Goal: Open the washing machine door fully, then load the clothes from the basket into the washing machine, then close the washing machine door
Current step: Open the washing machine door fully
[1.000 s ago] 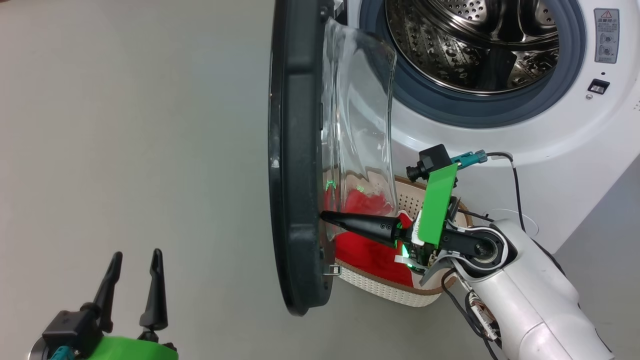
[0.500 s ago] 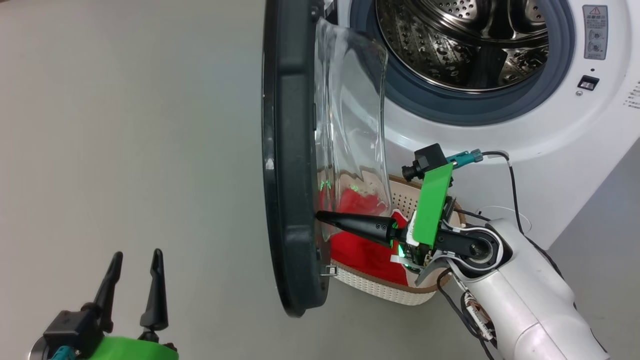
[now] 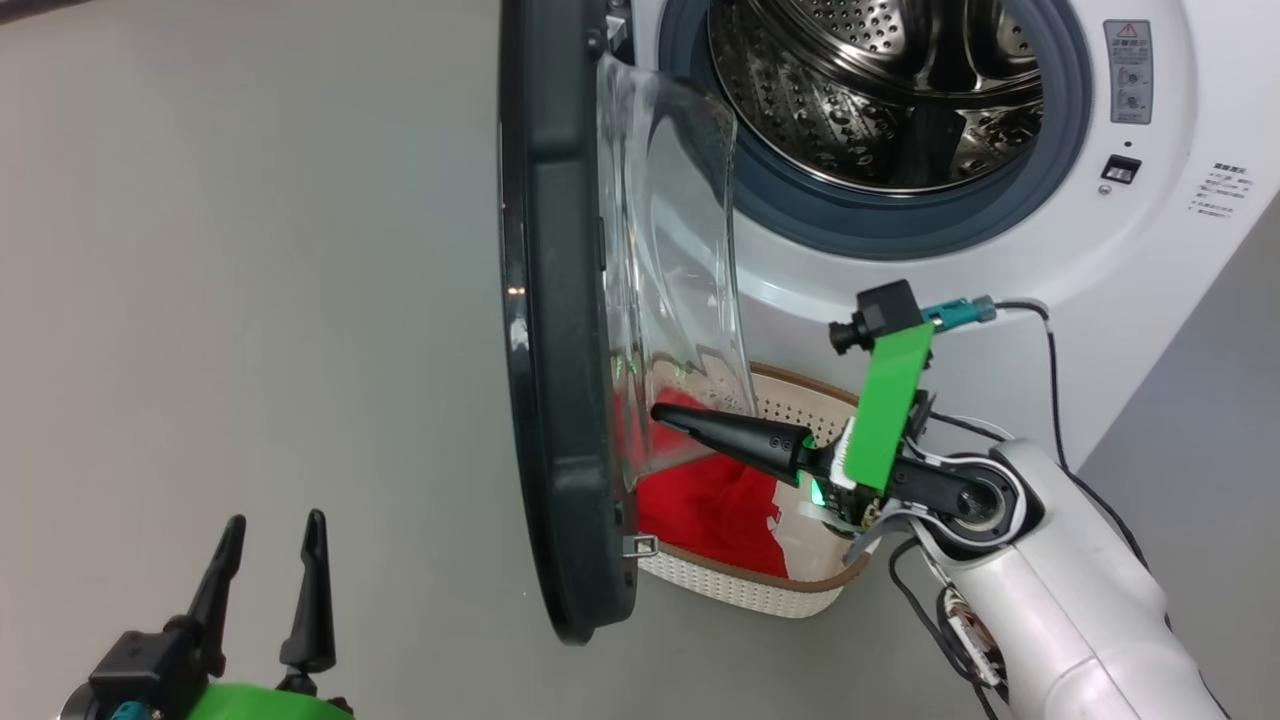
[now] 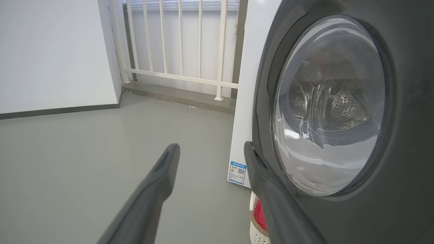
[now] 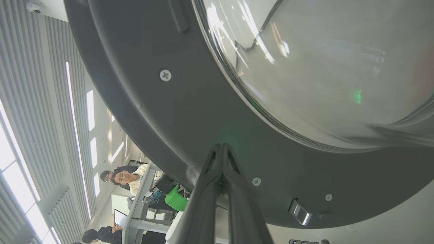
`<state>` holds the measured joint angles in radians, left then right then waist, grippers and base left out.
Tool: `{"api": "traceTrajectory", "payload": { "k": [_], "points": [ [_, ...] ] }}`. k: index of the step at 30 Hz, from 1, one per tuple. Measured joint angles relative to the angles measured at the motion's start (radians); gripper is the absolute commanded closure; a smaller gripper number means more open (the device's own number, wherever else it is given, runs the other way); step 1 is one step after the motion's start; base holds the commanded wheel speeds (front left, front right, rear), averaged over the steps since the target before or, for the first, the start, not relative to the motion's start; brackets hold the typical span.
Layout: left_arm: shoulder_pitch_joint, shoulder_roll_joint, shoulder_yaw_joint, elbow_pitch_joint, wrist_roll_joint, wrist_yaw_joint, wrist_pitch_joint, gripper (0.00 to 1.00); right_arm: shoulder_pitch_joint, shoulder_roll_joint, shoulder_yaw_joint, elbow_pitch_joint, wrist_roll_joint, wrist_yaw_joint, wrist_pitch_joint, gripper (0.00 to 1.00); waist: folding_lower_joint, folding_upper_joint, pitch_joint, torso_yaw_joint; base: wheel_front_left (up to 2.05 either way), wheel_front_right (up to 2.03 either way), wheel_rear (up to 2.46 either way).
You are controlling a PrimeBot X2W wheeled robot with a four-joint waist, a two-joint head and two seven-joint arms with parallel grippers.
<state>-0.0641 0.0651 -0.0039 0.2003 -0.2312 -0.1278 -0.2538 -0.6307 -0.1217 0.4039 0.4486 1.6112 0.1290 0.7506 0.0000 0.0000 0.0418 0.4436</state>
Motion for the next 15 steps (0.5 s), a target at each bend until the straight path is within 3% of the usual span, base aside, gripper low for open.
{"api": "traceTrajectory", "payload": {
  "k": [10, 15],
  "points": [
    [0.019, 0.001, 0.007, -0.005, 0.000, 0.000, 0.000, 0.00, 0.067, -0.061, -0.038, -0.148, -0.105, 0.000, -0.145, 0.00, 0.0000, 0.0000, -0.010, -0.026, 0.00, 0.00, 0.00],
    [0.019, 0.001, 0.013, -0.013, 0.000, 0.000, 0.000, 0.00, 0.123, -0.116, -0.033, -0.231, -0.230, 0.000, -0.302, 0.00, 0.0000, 0.0000, -0.009, -0.036, 0.00, 0.00, 0.00]
  ]
}}
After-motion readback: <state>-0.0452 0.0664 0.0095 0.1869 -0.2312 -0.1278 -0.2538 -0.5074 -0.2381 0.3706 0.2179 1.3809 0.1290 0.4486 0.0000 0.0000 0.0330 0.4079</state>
